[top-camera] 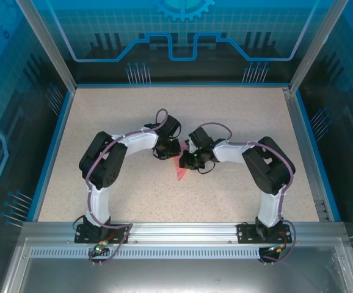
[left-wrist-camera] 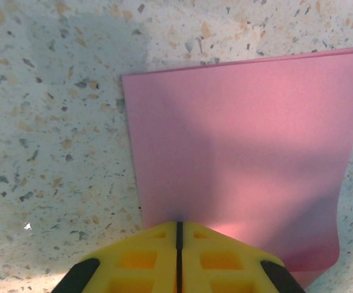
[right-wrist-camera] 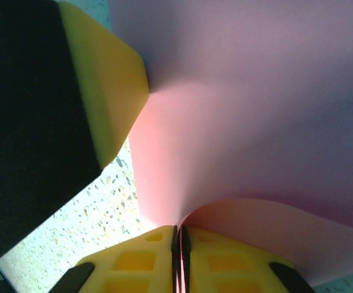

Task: Fold a paper plane with a square sheet of paper (pick it up from the middle)
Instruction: Third fold the triangle at the center of the table.

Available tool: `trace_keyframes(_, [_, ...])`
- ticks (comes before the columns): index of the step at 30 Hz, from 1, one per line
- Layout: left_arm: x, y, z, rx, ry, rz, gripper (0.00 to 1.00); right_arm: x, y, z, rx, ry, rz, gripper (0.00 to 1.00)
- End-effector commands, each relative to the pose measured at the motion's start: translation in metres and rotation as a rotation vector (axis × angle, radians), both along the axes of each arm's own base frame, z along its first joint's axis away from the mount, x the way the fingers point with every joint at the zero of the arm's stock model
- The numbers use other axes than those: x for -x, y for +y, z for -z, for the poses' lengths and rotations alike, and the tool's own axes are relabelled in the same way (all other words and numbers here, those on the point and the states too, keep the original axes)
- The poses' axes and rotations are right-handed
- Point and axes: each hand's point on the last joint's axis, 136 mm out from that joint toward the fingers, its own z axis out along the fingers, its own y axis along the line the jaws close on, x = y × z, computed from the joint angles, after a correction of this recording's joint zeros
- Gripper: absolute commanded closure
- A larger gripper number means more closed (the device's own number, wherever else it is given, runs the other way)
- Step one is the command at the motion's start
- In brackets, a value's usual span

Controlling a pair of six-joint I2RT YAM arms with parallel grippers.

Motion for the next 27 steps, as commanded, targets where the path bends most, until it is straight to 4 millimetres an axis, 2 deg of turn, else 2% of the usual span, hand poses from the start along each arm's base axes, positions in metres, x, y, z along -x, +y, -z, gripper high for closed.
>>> trace_keyframes(1, [0.01,0.0,-0.001,0.004,0.034,0.022,0.9,0.013,-0.005,0.013,0.063,0.034,-0.022,0.8])
trace_keyframes(10, [-0.005,0.025,-0.044,0.052,-0.049,-0.065,0.89,0.015,-0.006,0.014,0.061,0.031,-0.033,0.66])
trace_keyframes(14, [-0.004,0.036,-0.052,0.064,-0.059,-0.089,0.88,0.015,-0.004,0.014,0.052,0.024,-0.038,0.6])
trace_keyframes(18, [0.002,0.036,-0.054,0.094,-0.055,-0.082,0.88,0.015,-0.004,0.013,0.043,0.017,-0.041,0.59])
trace_keyframes(22, [0.01,0.024,-0.054,0.173,-0.038,-0.057,0.88,0.014,-0.006,0.012,0.041,0.014,-0.037,0.62])
trace_keyframes(27, [0.019,0.013,-0.053,0.244,-0.018,-0.03,0.89,0.014,-0.01,0.011,0.036,0.011,-0.035,0.78])
